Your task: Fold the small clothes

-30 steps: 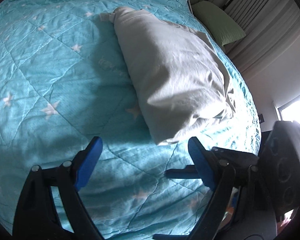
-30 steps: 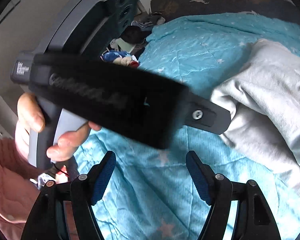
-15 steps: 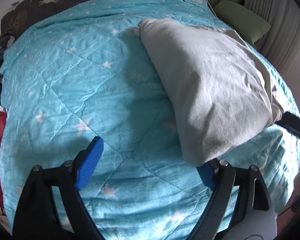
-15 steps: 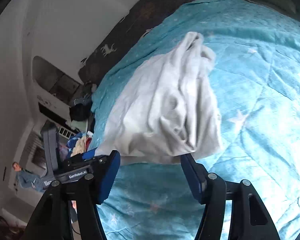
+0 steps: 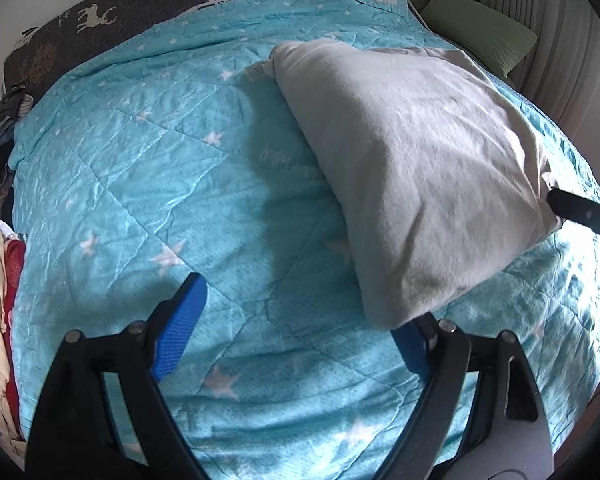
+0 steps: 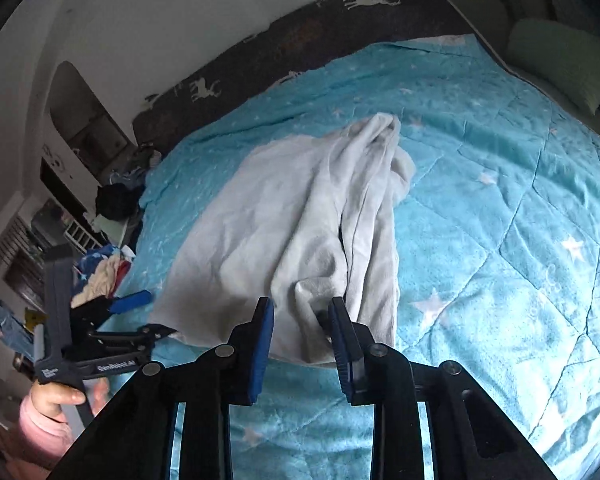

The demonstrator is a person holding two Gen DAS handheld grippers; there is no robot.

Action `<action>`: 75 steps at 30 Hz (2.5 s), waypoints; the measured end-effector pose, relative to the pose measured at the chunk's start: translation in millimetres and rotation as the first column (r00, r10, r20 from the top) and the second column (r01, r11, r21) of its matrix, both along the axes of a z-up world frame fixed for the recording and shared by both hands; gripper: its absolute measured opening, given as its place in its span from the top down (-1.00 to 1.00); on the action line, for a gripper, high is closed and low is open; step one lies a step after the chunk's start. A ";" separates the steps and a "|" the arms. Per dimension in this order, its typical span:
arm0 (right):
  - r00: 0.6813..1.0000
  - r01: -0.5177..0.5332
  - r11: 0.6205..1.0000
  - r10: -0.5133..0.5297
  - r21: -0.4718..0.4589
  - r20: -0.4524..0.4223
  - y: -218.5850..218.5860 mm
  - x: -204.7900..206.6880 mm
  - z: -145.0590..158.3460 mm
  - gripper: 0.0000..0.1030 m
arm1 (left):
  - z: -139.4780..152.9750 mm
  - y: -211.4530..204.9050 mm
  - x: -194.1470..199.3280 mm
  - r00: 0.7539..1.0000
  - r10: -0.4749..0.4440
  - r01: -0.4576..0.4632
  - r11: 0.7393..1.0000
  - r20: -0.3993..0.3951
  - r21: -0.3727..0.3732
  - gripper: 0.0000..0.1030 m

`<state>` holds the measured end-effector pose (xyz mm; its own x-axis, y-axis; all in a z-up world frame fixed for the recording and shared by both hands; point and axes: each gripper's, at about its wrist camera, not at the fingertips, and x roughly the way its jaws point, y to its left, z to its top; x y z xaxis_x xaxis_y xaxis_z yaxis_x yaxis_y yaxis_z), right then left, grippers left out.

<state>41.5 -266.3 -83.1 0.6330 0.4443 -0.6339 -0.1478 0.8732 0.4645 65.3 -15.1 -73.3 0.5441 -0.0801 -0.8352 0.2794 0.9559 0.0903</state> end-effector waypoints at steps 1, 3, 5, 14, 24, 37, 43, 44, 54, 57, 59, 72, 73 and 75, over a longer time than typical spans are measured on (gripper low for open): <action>1.000 0.006 1.000 -0.006 -0.001 -0.019 -7.1 -0.4 -3.8 0.44 | -0.5 0.3 0.7 1.000 -0.001 0.001 1.000 -0.005 -0.003 -0.69; 0.999 0.020 1.000 -0.020 0.007 -0.048 -11.7 -2.0 -5.7 0.43 | -0.4 -0.3 0.2 1.000 0.000 0.000 1.000 -0.010 -0.006 -0.69; 0.999 0.019 1.000 -0.019 0.001 -0.049 -14.8 -5.8 -3.0 0.42 | 0.1 -0.4 0.0 1.000 0.000 0.000 1.000 -0.011 -0.009 -0.69; 0.994 0.012 1.000 -0.011 0.014 -0.108 -16.6 2.7 -5.4 0.92 | -2.4 1.6 1.7 1.000 -0.003 0.002 1.000 -0.022 -0.028 -0.69; 0.954 0.250 0.961 -0.223 0.120 -0.200 -97.6 -32.2 -20.4 0.94 | -3.7 2.2 -6.2 0.999 -0.024 0.024 0.999 -0.023 -0.033 -0.69; 1.000 0.003 0.999 -0.002 0.051 -0.012 -31.0 34.6 62.5 0.79 | 66.2 -27.7 -51.0 0.978 -0.202 0.205 0.976 0.051 -0.077 -0.69; 0.984 0.003 0.998 -0.015 -0.070 -0.177 -13.6 70.2 5.5 1.00 | 39.7 -63.0 -6.3 0.977 -0.212 0.211 0.977 0.037 0.014 -0.69; 0.982 0.029 0.999 -0.034 -0.031 -0.184 -24.1 69.2 -3.5 1.00 | 24.8 -59.2 2.7 0.985 -0.174 0.173 0.983 0.009 0.065 -0.69; 0.994 -0.011 0.998 0.005 -0.058 -0.105 -16.1 62.9 38.6 0.79 | 34.7 0.0 18.9 0.990 -0.070 0.037 0.970 -0.126 -0.242 -0.69; 0.998 -0.040 0.996 0.036 -0.077 -0.051 -3.5 83.3 60.3 0.69 | 61.2 -7.8 28.3 0.995 -0.088 0.072 0.959 -0.048 -0.275 -0.69; 0.996 -0.067 0.996 0.063 -0.062 -0.060 2.9 102.6 60.1 0.65 | 64.7 -20.3 38.3 0.994 -0.107 0.096 0.956 -0.024 -0.278 -0.69; 0.976 0.127 0.992 -0.121 0.022 -0.179 -65.1 146.9 -8.7 0.92 | -7.4 -37.1 53.4 0.977 -0.127 0.082 0.965 -0.169 -0.249 -0.75; 0.976 0.125 0.992 -0.117 0.032 -0.181 -66.7 142.6 -3.0 0.79 | -4.0 -34.0 51.8 0.977 -0.129 0.082 0.962 -0.167 -0.261 -0.75; 0.980 0.130 0.988 -0.114 0.087 -0.166 -74.0 127.8 10.2 0.55 | 6.1 -26.5 44.8 0.980 -0.131 0.084 0.955 -0.151 -0.284 -0.75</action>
<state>169.3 -340.3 -72.9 0.5802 0.4341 -0.6892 0.0400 0.8299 0.5564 110.1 -41.6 -67.1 0.3745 -0.3698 -0.8503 0.3702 0.9004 -0.2286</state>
